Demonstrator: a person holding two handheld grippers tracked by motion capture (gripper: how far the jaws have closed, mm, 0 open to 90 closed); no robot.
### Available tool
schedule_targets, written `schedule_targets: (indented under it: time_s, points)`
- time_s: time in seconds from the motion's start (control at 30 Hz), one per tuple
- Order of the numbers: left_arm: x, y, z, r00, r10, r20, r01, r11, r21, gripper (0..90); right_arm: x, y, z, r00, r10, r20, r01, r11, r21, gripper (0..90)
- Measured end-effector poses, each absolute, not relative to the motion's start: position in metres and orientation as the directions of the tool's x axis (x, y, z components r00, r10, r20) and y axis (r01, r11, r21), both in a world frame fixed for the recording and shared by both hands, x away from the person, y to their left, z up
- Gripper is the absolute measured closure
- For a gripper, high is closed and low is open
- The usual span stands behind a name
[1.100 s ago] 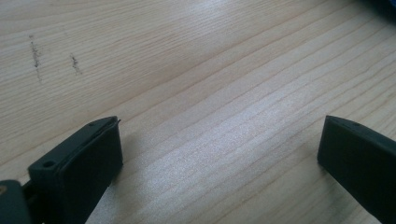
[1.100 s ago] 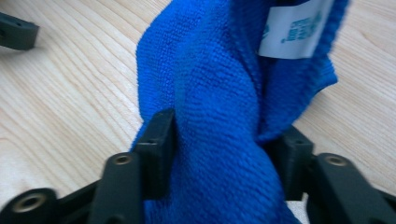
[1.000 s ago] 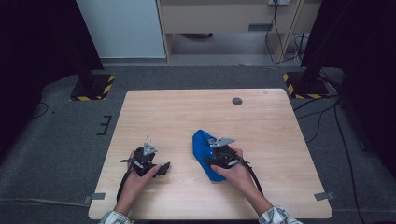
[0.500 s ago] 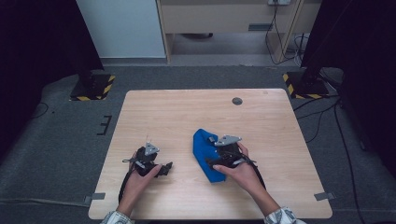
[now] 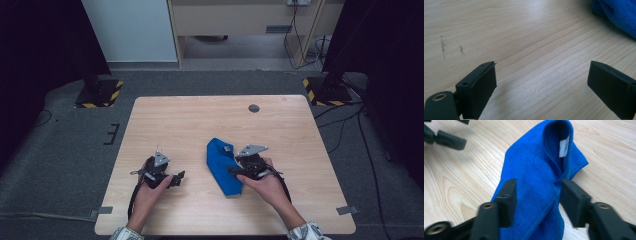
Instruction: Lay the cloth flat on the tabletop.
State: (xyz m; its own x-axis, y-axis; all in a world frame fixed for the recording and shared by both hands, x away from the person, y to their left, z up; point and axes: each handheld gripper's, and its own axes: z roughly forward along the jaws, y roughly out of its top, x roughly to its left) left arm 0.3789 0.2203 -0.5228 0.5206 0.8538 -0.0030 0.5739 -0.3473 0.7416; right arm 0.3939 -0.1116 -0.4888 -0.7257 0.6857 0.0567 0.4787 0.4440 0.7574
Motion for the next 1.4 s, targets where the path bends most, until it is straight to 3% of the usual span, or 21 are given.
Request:
schedule_targets:
  time_s: [0.33, 0.6, 0.8, 1.03, 1.13, 1.17, 1.2, 1.23, 1.4]
  points:
    - [0.378, 0.22, -0.519, 0.519, 0.855, -0.012, 0.563, -0.332, 0.757, 12.6, 0.395, -0.11, -0.499, -0.748, 0.661, 0.055, 0.47, 0.471, 0.746, 83.8]
    - [0.376, 0.216, -0.515, 0.523, 0.852, -0.035, 0.556, -0.31, 0.771, 14.3, 0.391, -0.099, -0.49, -0.752, 0.651, 0.103, 0.462, 0.409, 0.787, 86.0]
    - [0.376, 0.212, -0.513, 0.529, 0.848, -0.043, 0.549, -0.303, 0.779, 14.9, 0.387, -0.068, -0.491, -0.785, 0.609, 0.118, 0.423, 0.386, 0.82, 85.4]
    - [0.374, 0.208, -0.511, 0.54, 0.841, -0.039, 0.542, -0.312, 0.78, 15.3, 0.396, -0.053, -0.524, -0.76, 0.64, 0.111, 0.48, 0.438, 0.76, 73.2]
    - [0.374, 0.207, -0.51, 0.543, 0.839, -0.039, 0.538, -0.312, 0.783, 15.3, 0.396, -0.058, -0.519, -0.748, 0.653, 0.121, 0.49, 0.419, 0.765, 65.2]
    - [0.374, 0.206, -0.509, 0.544, 0.838, -0.036, 0.534, -0.314, 0.785, 15.3, 0.394, -0.064, -0.509, -0.744, 0.654, 0.137, 0.49, 0.394, 0.778, 57.3]
    - [0.374, 0.206, -0.509, 0.544, 0.838, -0.036, 0.534, -0.314, 0.785, 15.3, 0.394, -0.064, -0.509, -0.744, 0.654, 0.137, 0.49, 0.394, 0.778, 57.3]
    - [0.373, 0.206, -0.508, 0.543, 0.839, -0.037, 0.534, -0.311, 0.787, 15.3, 0.392, -0.07, -0.499, -0.745, 0.655, 0.129, 0.475, 0.384, 0.792, 51.3]
    - [0.373, 0.205, -0.507, 0.542, 0.84, -0.035, 0.532, -0.31, 0.788, 15.3, 0.391, -0.084, -0.486, -0.734, 0.669, 0.117, 0.46, 0.363, 0.81, 44.1]
